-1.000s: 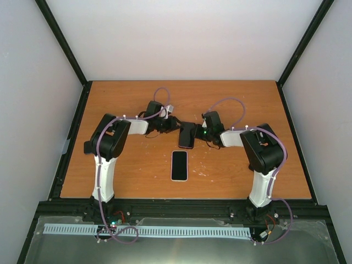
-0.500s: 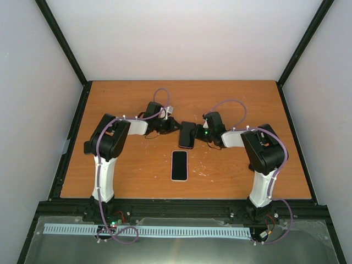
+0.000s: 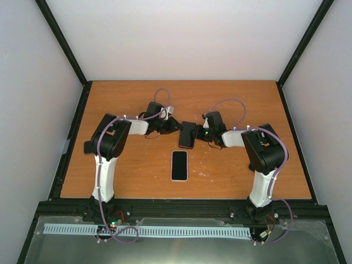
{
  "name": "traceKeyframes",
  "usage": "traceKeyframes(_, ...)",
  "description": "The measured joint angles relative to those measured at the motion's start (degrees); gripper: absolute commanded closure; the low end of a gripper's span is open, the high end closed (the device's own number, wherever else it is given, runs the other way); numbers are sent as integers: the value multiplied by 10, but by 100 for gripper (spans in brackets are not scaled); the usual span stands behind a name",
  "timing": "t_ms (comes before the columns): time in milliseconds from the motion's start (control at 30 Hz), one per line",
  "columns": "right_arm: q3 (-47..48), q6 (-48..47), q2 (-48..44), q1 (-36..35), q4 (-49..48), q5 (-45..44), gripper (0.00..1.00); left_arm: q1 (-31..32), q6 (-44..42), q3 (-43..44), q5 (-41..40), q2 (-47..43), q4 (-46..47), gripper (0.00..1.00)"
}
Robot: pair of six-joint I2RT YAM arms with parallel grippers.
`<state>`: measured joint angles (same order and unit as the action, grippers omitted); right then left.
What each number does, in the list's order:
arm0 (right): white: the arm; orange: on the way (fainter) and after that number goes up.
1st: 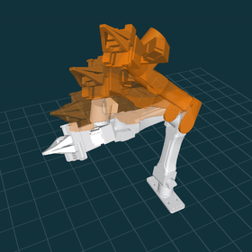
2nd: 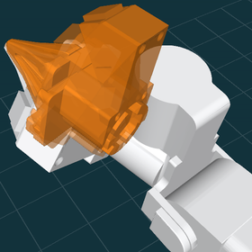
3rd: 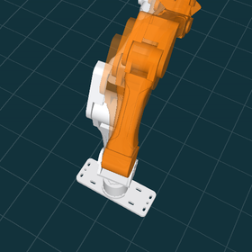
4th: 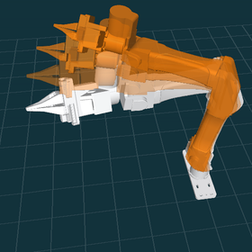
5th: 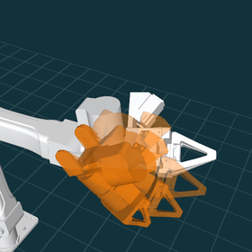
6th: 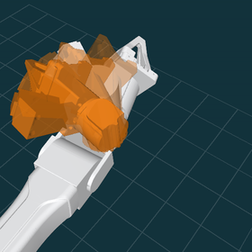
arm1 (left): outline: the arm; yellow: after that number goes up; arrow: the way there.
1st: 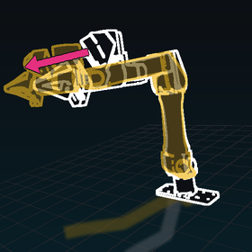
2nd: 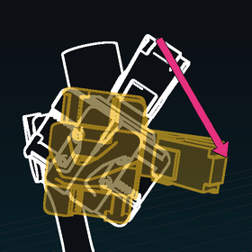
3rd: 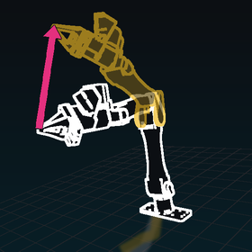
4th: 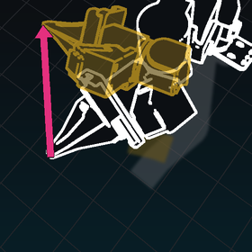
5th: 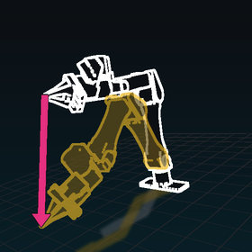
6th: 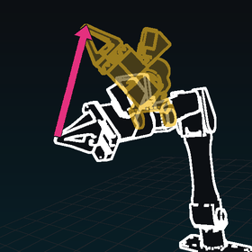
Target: Put the phone into the phone case
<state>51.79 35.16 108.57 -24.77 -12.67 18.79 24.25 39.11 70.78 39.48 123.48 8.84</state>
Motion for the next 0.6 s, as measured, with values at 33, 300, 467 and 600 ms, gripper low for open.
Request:
traceKeyframes(33,2,4,0,0,4,-1,71,0,-1,0,-3,0,0,79)
traceKeyframes(300,2,49,-1,0,9,-4,68,10,-8,-44,-20,-32,-3,68)
traceKeyframes(467,-3,74,-3,0,4,-3,67,11,-11,-54,-20,-39,-3,78)
traceKeyframes(600,-6,85,-3,0,-6,1,67,12,-12,-57,-16,-39,-2,84)
